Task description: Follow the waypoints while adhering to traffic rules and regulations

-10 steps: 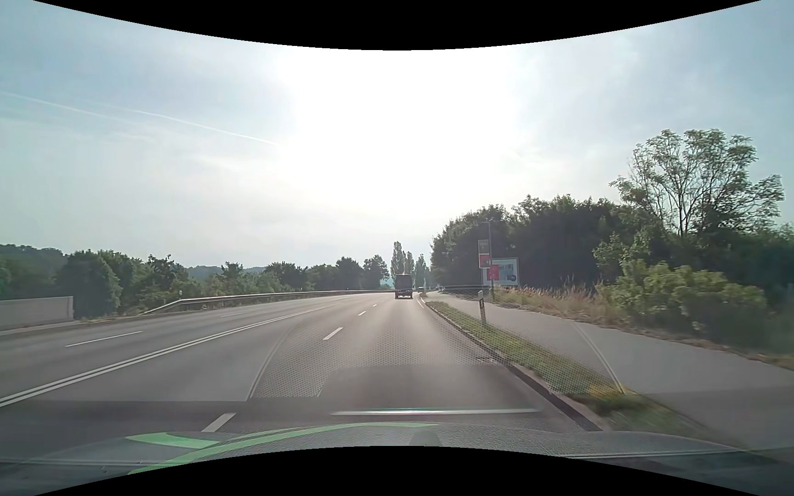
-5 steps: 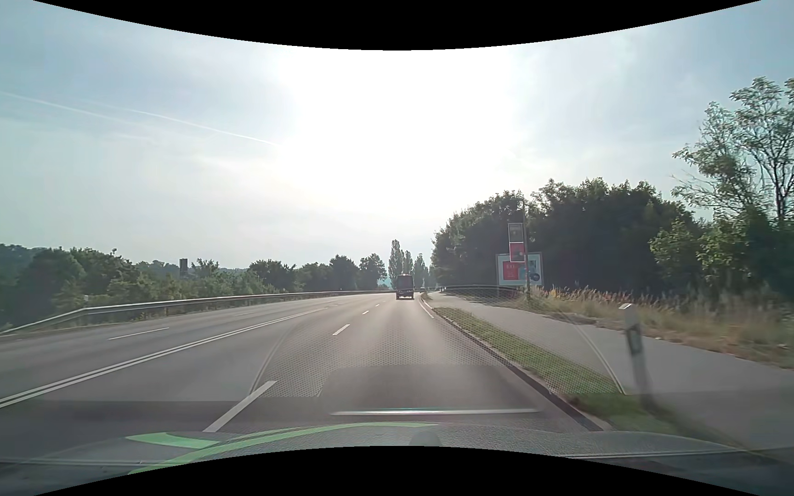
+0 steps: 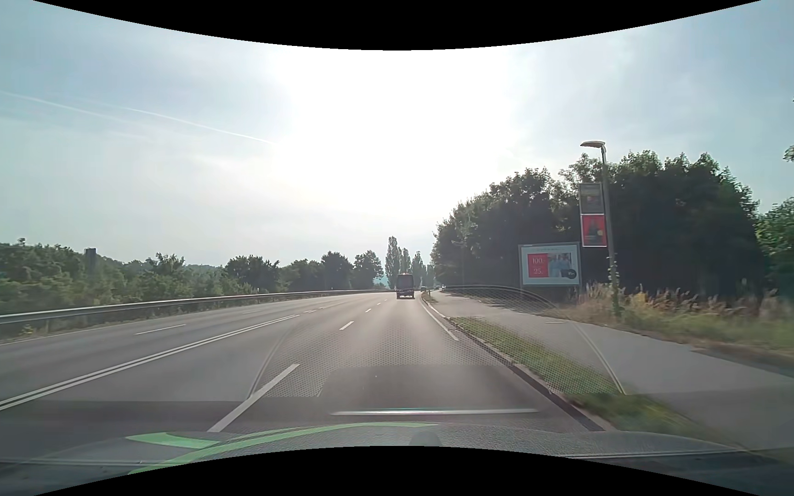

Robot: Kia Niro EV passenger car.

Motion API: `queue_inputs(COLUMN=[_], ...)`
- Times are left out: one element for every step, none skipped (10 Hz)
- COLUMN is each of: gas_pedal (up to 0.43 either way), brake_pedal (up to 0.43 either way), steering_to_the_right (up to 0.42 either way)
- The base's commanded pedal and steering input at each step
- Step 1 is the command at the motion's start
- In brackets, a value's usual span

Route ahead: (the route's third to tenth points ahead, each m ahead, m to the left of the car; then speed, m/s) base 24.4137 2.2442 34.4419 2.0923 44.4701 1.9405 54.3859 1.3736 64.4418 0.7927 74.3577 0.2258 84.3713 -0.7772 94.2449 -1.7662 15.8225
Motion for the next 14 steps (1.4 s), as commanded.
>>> queue_inputs(gas_pedal=[0.311,0.311,0.311,0.311,0.311,0.299,0.280,0.280,0.280,0.280,0.280,0.280,0.280,0.280], brake_pedal=[0.000,0.000,0.000,0.000,0.000,0.000,0.000,0.000,0.000,0.000,0.000,0.000,0.000,0.000], steering_to_the_right=[0.004,0.004,0.004,0.005,0.005,0.005,0.005,0.006,0.006,0.006,0.006,0.006,0.005,0.004])
